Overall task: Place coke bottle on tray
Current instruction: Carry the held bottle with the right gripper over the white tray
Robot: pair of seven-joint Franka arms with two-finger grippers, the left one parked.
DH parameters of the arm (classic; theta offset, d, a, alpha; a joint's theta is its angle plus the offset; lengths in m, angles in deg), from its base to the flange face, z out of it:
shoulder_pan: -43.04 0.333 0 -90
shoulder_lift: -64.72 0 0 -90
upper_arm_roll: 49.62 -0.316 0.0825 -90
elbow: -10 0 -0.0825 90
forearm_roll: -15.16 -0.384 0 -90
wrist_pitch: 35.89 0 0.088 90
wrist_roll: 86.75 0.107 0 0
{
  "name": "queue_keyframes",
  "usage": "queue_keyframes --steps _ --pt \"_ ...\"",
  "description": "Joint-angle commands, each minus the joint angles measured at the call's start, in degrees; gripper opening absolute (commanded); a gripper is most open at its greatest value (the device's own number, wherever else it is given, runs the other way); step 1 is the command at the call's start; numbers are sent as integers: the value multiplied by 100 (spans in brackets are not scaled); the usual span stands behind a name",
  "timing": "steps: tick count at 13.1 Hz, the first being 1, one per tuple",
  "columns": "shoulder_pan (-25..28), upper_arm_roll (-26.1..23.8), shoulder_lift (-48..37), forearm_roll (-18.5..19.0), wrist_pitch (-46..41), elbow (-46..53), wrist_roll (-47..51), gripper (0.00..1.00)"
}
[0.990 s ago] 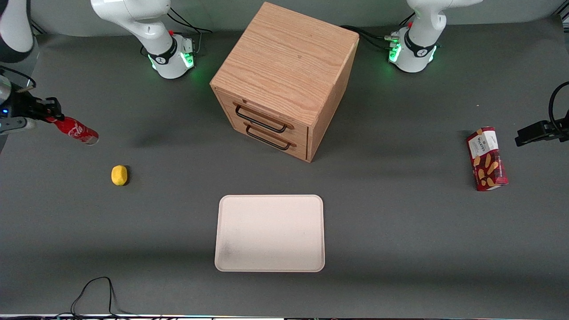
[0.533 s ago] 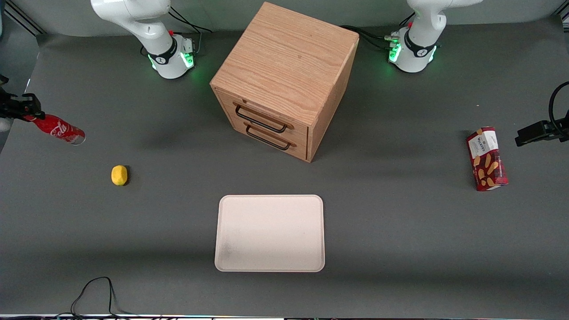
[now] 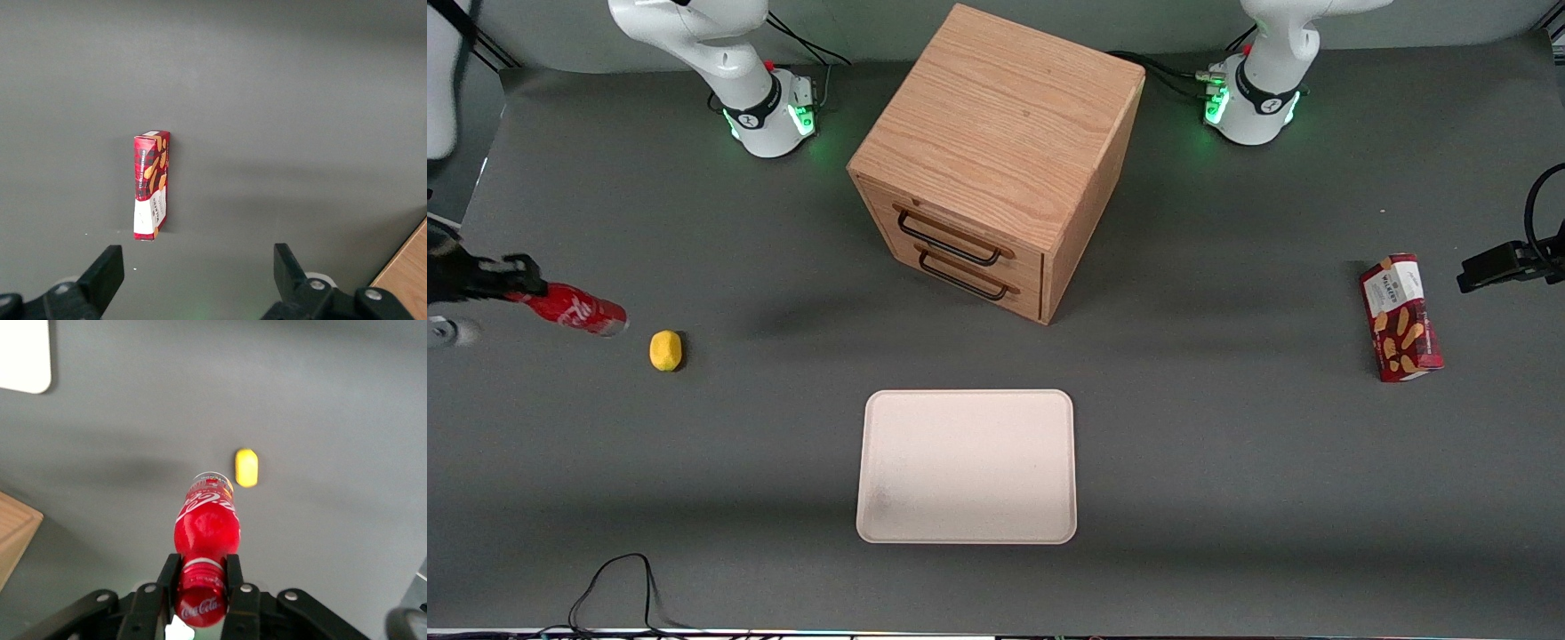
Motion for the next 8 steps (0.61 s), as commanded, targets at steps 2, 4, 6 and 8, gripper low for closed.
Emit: queue_keyframes --steps 2,4,6,8 --pt "-34 -488 1421 -80 -431 1915 634 0" --pt "-34 -796 1870 -89 -230 2162 914 0" --pt "-43 -1261 2160 -89 313 2225 1205 0" --pt "-17 -1552 2415 -80 841 2234 1276 0"
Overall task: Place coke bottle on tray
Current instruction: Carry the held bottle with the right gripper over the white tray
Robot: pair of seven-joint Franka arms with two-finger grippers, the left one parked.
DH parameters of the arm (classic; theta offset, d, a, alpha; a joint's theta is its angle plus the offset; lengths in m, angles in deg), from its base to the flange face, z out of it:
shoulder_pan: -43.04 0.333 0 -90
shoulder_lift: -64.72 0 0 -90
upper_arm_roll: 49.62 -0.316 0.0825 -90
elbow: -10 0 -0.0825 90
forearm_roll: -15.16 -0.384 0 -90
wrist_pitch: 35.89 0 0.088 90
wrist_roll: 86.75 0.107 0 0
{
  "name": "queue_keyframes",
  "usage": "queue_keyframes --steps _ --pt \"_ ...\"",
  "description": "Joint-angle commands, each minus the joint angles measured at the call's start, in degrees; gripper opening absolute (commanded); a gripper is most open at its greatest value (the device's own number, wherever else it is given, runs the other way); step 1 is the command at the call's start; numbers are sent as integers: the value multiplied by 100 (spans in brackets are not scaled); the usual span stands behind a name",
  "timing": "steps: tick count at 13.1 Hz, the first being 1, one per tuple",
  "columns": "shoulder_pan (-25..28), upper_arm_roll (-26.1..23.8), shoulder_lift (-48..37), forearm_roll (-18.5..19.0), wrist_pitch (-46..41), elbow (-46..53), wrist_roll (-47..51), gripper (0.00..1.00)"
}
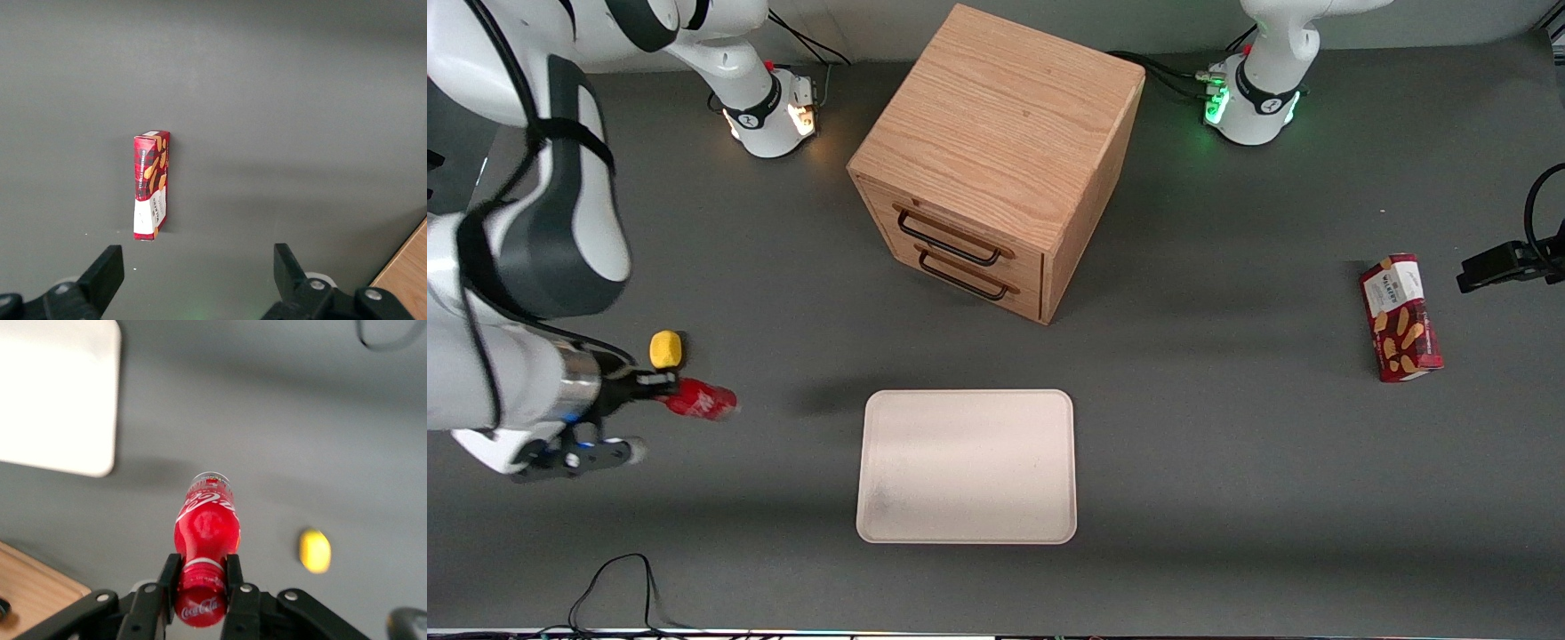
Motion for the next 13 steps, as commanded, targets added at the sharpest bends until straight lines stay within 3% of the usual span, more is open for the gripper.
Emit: queue_keyframes --steps 1,3,5,13 --pt "-8 -309 447 -61 443 426 225 0" --pt "114 -389 632 17 760 453 400 0" --pt "351 -389 912 324 1172 566 829 0" --pt "713 -389 1397 343 2194 690 2034 0"
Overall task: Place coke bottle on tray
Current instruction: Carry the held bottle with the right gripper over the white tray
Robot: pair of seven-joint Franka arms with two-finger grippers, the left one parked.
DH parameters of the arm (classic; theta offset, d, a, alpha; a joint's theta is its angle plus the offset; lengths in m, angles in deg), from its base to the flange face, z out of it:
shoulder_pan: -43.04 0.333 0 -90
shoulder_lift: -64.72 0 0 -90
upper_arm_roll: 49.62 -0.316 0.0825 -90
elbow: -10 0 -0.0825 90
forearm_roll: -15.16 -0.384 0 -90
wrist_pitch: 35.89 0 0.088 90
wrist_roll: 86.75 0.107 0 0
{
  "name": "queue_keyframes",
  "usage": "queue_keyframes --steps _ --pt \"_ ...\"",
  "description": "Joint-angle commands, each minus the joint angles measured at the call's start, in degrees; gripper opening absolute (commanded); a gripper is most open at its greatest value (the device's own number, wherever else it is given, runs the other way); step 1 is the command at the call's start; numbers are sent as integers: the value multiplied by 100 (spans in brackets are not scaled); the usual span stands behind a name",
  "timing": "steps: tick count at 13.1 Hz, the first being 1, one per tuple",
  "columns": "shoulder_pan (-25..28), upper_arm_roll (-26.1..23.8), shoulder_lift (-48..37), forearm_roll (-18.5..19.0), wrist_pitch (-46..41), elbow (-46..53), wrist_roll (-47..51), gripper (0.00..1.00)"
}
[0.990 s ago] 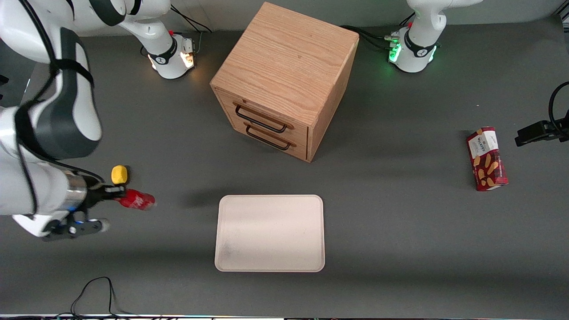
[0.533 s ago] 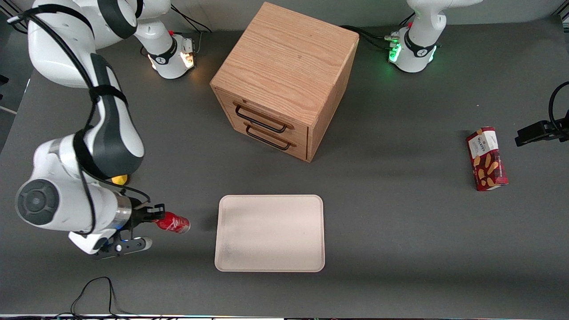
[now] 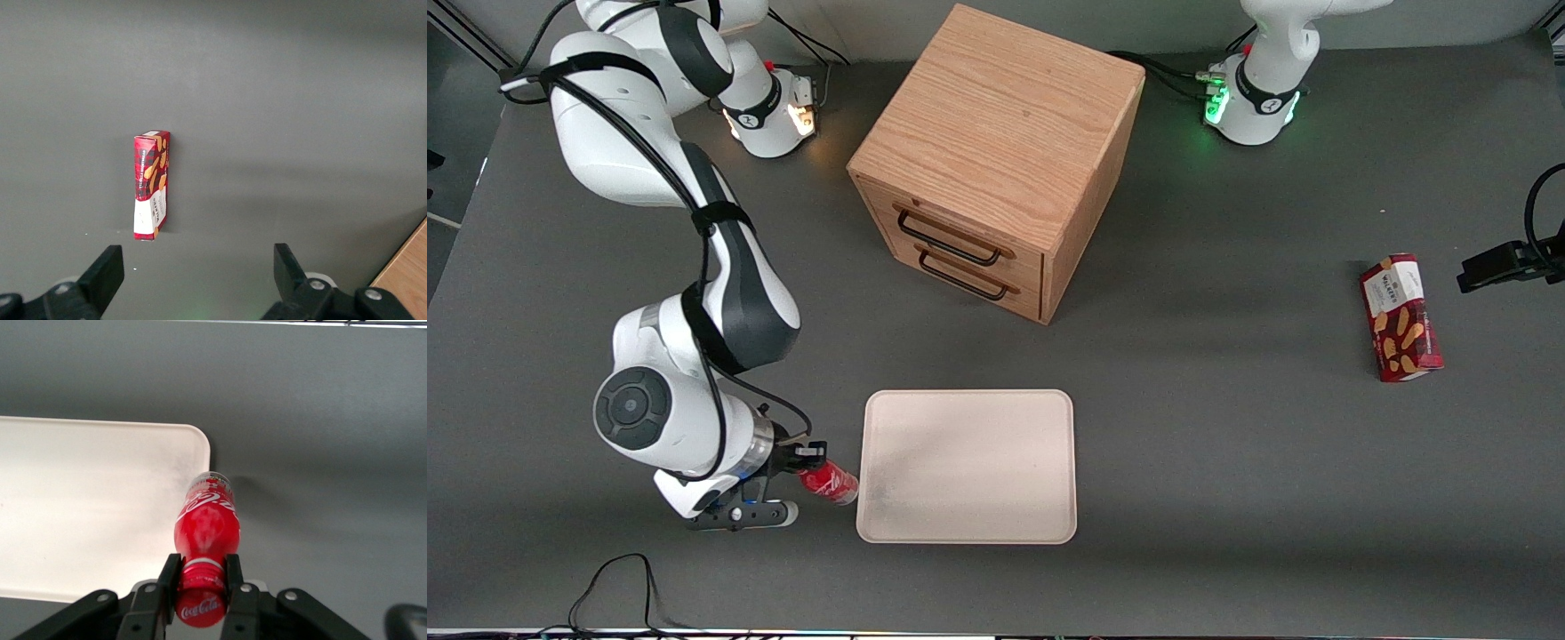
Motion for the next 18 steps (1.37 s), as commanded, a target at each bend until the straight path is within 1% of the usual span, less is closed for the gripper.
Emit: queue_keyframes --steps 1,12,18 --pt "91 -40 204 99 201 331 446 0" --pt "364 21 442 108 562 331 694 0" --pt "373 30 547 108 721 322 782 0"
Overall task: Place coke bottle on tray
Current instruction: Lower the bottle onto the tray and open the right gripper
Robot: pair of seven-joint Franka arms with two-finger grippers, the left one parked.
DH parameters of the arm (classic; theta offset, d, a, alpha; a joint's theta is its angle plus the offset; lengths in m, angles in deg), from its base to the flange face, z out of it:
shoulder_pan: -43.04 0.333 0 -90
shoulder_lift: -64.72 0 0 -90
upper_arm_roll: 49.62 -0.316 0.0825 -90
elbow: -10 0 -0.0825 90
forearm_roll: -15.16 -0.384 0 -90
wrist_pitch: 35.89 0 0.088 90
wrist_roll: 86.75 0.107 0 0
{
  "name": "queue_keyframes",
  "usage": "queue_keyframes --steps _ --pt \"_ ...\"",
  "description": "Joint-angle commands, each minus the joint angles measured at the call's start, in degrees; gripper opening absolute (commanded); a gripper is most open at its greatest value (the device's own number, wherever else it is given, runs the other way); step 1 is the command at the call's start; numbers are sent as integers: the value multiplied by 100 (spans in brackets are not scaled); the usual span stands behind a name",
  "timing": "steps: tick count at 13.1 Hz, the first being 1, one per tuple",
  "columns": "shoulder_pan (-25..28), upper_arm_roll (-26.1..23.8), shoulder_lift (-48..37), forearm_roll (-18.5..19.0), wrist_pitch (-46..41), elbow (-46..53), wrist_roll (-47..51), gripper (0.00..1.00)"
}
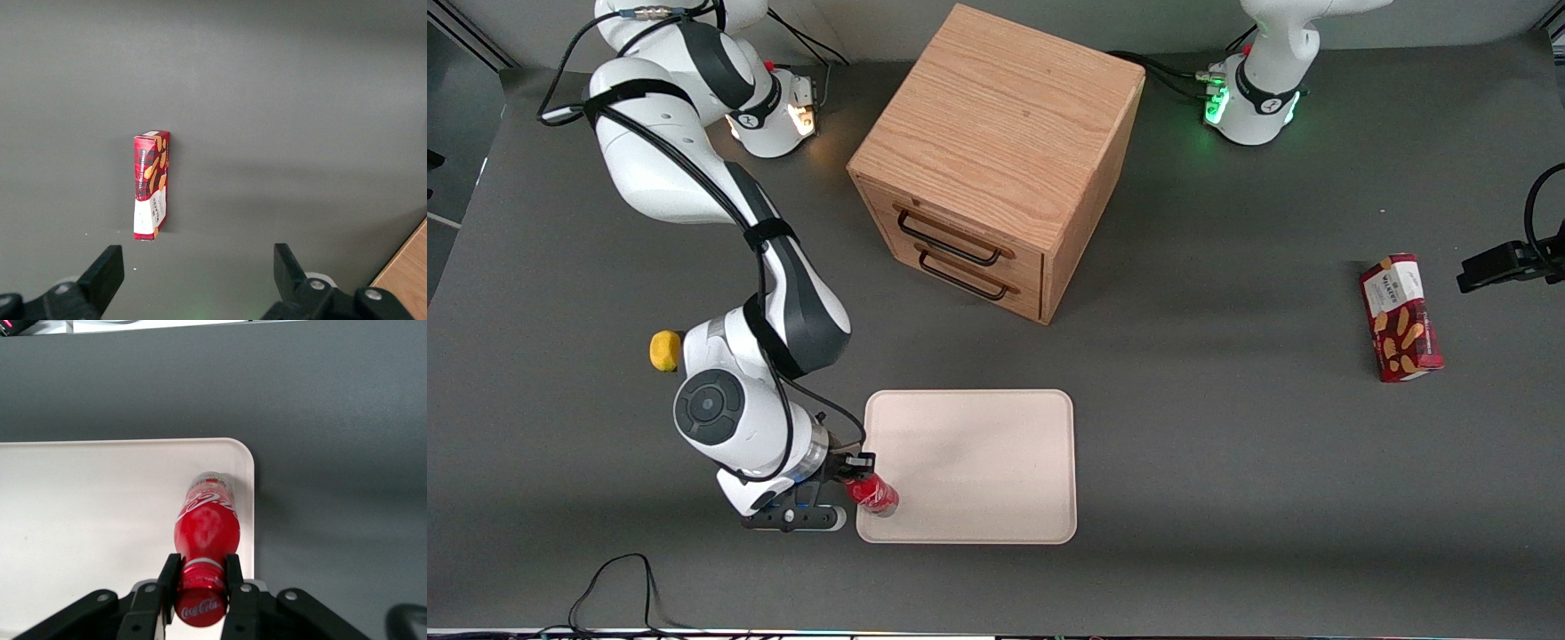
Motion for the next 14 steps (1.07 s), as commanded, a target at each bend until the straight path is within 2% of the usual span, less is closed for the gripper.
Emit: queue_keyframes --steps 1,4,5,14 --pt "73 50 103 99 30 263 176 0" --pt "73 50 103 99 91 254 185 0" --pt "73 59 103 108 213 220 185 99" --pt "64 94 103 116 311 193 316 100"
